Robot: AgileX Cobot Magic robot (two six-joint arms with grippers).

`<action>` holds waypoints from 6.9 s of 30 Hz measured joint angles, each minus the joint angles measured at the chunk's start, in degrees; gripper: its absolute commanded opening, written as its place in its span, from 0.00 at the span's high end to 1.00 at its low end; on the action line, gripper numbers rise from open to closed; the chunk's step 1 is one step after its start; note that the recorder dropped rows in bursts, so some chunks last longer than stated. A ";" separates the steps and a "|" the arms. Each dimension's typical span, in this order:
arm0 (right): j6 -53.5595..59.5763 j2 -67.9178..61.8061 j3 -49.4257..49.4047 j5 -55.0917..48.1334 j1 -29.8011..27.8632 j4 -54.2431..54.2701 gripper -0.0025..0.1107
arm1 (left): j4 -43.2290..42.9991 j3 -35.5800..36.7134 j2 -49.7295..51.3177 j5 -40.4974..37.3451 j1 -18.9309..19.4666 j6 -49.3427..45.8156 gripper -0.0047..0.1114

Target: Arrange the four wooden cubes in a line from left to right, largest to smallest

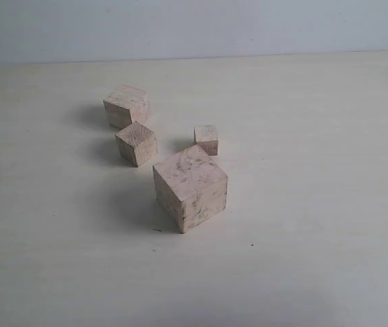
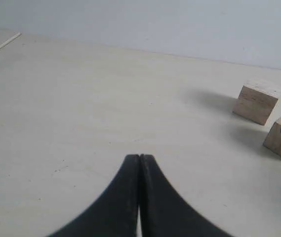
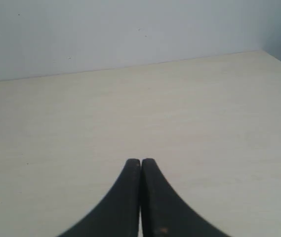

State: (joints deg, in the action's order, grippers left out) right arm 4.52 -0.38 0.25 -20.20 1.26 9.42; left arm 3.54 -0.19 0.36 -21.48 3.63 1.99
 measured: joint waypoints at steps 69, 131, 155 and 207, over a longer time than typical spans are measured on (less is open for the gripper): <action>22.27 -73.01 55.44 -19.72 28.89 21.89 0.98 | 0.00 0.00 0.00 0.12 0.00 0.00 0.96; -5.81 -110.92 81.51 -32.44 46.66 -1.85 0.15 | 0.00 0.00 0.00 0.23 0.00 0.00 0.96; -3.71 -117.35 84.96 -35.69 46.66 -4.85 0.98 | 0.00 0.00 0.00 0.23 0.00 0.00 0.96; 56.23 -137.90 119.76 -40.42 49.48 9.38 0.98 | 0.00 0.00 0.00 0.23 0.00 0.00 0.96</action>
State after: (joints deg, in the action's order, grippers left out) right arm 60.75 -138.28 120.01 -60.62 50.74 18.80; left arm 3.54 -0.19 0.36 -21.25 3.63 1.99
